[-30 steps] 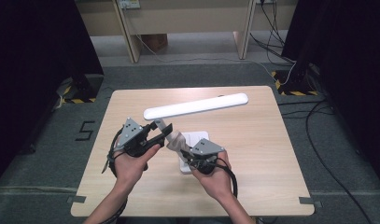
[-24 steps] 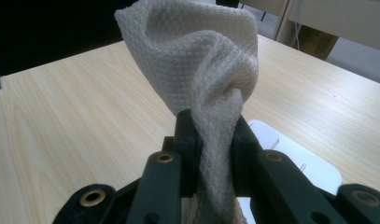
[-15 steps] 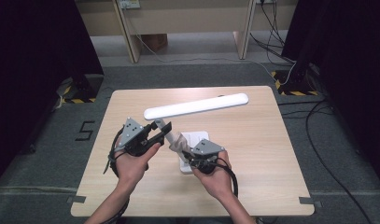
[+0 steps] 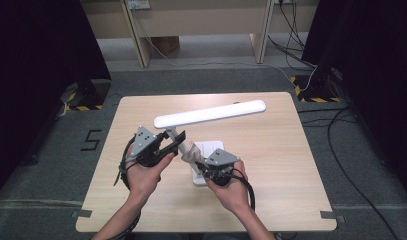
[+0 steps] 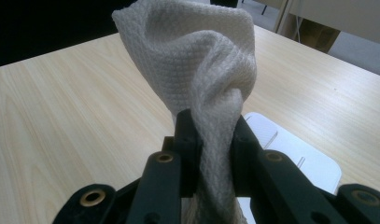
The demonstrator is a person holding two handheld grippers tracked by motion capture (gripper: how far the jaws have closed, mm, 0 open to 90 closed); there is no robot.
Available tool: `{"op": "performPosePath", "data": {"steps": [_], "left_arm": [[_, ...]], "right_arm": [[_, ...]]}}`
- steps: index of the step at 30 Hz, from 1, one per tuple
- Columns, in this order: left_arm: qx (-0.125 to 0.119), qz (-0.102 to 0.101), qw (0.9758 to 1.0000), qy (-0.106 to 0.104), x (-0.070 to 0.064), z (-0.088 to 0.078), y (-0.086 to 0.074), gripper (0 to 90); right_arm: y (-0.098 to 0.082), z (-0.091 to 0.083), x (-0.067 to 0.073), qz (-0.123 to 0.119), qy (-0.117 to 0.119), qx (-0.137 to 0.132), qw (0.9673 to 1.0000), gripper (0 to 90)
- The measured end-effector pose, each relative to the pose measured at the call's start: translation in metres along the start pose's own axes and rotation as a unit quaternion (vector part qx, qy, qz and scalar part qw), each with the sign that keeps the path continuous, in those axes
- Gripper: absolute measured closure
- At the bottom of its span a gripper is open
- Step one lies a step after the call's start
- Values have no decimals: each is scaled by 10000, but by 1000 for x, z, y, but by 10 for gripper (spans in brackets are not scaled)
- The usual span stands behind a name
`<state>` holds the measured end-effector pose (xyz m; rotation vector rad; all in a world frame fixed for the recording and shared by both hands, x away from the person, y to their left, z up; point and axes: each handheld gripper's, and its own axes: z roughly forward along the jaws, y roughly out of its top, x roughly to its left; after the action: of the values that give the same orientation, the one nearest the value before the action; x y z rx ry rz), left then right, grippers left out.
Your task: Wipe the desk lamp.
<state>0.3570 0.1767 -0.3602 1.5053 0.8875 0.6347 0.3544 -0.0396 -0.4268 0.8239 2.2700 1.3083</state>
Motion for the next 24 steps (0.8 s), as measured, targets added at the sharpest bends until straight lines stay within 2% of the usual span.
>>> {"op": "performPosePath", "data": {"steps": [7,24], "left_arm": [[-13,6,10000,45,-1,1,-1,588],[2,-31,9999,114,-2,0,-1,601]], "right_arm": [[-3,2,-1,-22,19,52,10000,777],[-18,15,-4,174,105,263,9994,777]]}}
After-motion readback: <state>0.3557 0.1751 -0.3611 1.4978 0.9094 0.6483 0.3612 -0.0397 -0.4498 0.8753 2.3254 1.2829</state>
